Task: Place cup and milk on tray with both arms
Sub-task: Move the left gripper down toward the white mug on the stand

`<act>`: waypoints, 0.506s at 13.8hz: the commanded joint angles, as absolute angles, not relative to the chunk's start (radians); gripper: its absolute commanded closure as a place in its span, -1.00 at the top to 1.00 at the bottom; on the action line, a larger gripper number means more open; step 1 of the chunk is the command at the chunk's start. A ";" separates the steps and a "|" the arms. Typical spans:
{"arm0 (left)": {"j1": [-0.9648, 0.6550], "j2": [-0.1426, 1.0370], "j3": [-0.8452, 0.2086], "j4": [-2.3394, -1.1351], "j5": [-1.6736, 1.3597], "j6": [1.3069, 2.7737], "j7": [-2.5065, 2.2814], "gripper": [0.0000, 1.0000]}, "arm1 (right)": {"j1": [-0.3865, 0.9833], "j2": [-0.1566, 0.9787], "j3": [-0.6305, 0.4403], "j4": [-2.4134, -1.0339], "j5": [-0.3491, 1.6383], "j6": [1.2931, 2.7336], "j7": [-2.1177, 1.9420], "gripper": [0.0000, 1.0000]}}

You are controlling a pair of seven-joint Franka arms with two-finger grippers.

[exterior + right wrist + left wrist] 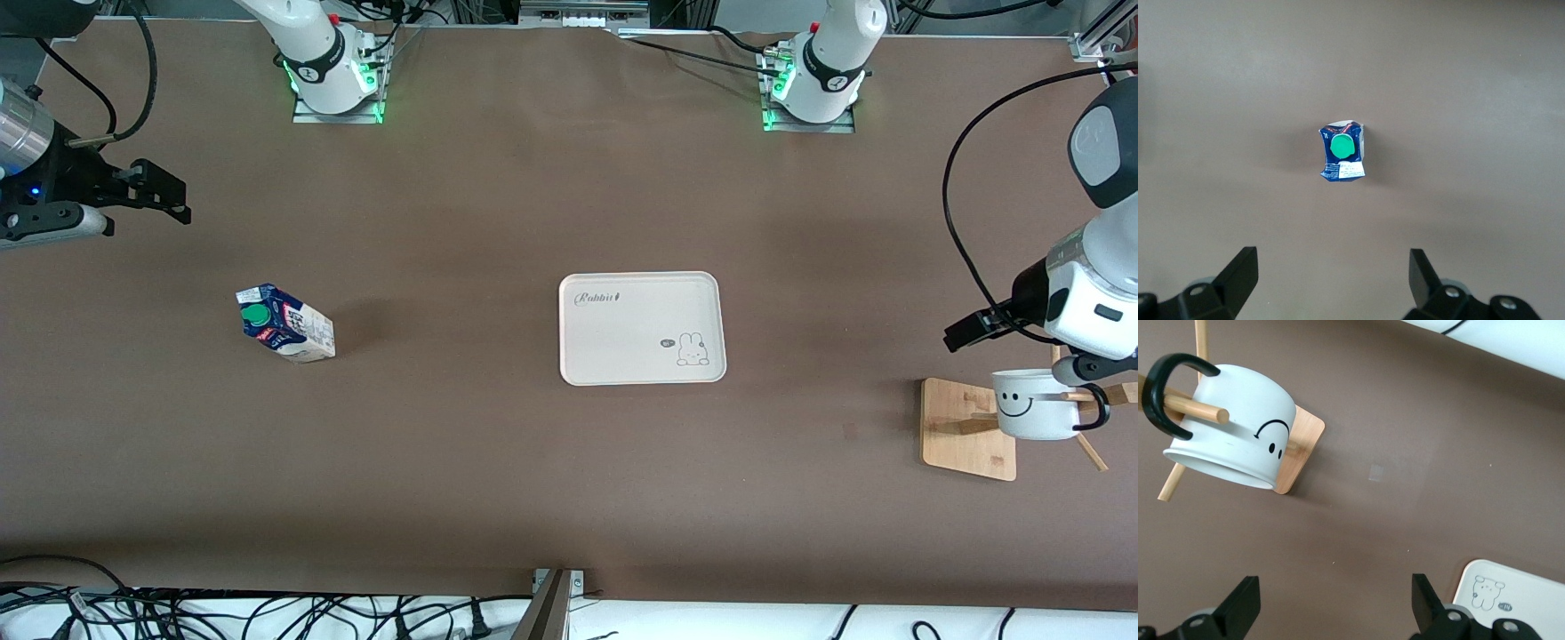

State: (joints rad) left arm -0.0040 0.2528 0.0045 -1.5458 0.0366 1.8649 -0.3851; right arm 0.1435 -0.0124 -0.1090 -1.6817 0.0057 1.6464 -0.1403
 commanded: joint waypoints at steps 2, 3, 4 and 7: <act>0.029 0.138 -0.003 -1.762 0.049 2.076 -0.423 1.00 | 0.130 -0.003 -0.104 -1.660 0.026 1.640 -0.147 1.00; 0.031 0.115 -0.003 -1.820 0.049 2.148 -0.422 1.00 | 0.130 -0.003 -0.104 -1.660 0.026 1.638 -0.147 1.00; 0.038 0.089 -0.003 -1.877 0.049 2.216 -0.422 1.00 | 0.130 -0.003 -0.104 -1.660 0.026 1.638 -0.149 1.00; 0.061 0.052 -0.003 -1.991 0.049 2.377 -0.419 1.00 | 0.132 -0.003 -0.104 -1.660 0.026 1.638 -0.147 1.00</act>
